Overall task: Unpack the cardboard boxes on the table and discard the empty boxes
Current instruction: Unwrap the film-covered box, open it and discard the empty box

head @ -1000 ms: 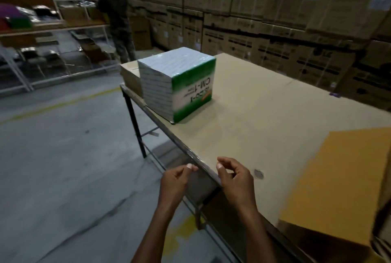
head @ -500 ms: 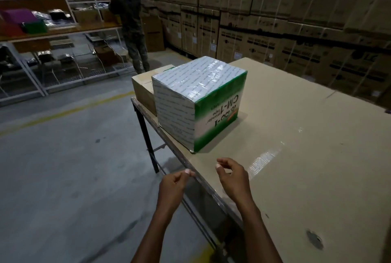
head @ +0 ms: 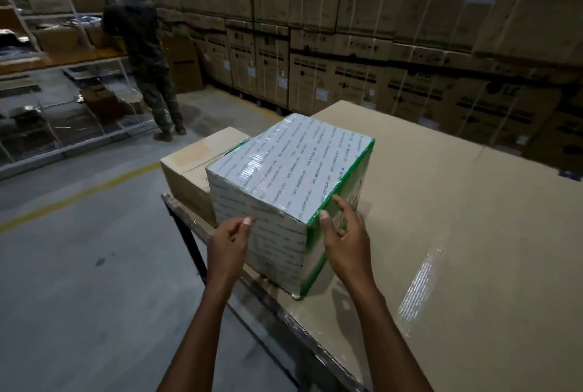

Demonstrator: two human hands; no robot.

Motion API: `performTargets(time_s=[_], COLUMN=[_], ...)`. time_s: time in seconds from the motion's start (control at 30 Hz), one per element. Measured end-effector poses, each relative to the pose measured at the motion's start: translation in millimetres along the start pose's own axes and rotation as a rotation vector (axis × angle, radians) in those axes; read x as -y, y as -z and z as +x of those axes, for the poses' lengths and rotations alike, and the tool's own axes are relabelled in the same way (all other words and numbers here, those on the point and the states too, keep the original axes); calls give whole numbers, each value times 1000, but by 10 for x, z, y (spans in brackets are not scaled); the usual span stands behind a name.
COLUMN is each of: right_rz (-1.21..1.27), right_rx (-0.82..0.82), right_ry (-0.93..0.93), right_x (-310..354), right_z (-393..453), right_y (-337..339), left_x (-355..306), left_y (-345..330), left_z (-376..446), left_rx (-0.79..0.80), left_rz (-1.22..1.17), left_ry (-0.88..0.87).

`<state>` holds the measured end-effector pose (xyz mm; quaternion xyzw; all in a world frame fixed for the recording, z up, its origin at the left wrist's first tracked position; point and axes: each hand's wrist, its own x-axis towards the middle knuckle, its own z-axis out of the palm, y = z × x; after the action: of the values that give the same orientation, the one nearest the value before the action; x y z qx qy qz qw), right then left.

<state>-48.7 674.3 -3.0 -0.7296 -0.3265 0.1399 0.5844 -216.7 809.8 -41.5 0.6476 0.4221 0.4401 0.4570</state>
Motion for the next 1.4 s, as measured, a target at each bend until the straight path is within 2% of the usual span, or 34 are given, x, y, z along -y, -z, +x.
performTargets(time_s=[0.1,0.23,0.37,0.43,0.57,0.8,0.9,1.03,1.23,1.4], right_rz=[-53,-125,-154,-140,-123,-8,40,40,-8,-100], right_rx=[-64,-124,-197,-222,-234,-313,-358,-440,-470,-599], right_ry=[-24,-98,-204,-213,-222,-222,-229,-309,-449,-488], right_x=[153,309,303,255,190,32,-123,-412,-758,-728], right_z=[145,258,276,259,269,52,-96,-344,-641,-812], right_y=[-223,-535,-731,-779,-761,-214,155,605,1089,1295], left_x=[65,197,446,541,568,440,497,609,459,192], left_y=[101,222,299,320,344,301,189,21,-269,-453], left_z=[464,1007,1321,1374,1371,1241,1212,1099,915,644], left_rx=[-51,-98,112,202,260,334,384,490,512,598], left_rz=[-81,-32,-119,-178,-233,-276,-256,-146,-42,-76], left_ry=[-35,-65,73,67,20,-110,-60,34,-42,-79])
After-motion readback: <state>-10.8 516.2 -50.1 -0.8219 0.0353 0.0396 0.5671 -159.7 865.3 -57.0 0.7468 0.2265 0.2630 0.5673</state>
